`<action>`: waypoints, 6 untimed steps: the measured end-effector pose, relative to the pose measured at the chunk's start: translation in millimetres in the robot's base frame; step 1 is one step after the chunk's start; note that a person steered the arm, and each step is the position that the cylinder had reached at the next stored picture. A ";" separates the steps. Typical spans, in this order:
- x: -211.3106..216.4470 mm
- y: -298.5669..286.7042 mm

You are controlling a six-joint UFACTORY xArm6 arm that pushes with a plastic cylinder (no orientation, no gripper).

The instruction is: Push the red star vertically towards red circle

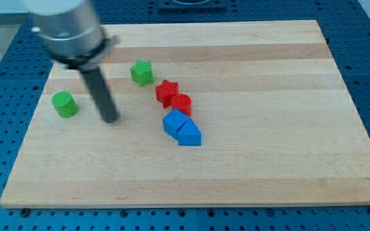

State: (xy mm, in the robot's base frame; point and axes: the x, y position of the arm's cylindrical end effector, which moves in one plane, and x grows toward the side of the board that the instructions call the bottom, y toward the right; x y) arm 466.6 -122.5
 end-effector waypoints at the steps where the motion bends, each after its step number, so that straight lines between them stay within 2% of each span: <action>1: 0.0 34.4; 4: -42.2 53.9; 5: -77.1 59.5; 6: -93.7 59.5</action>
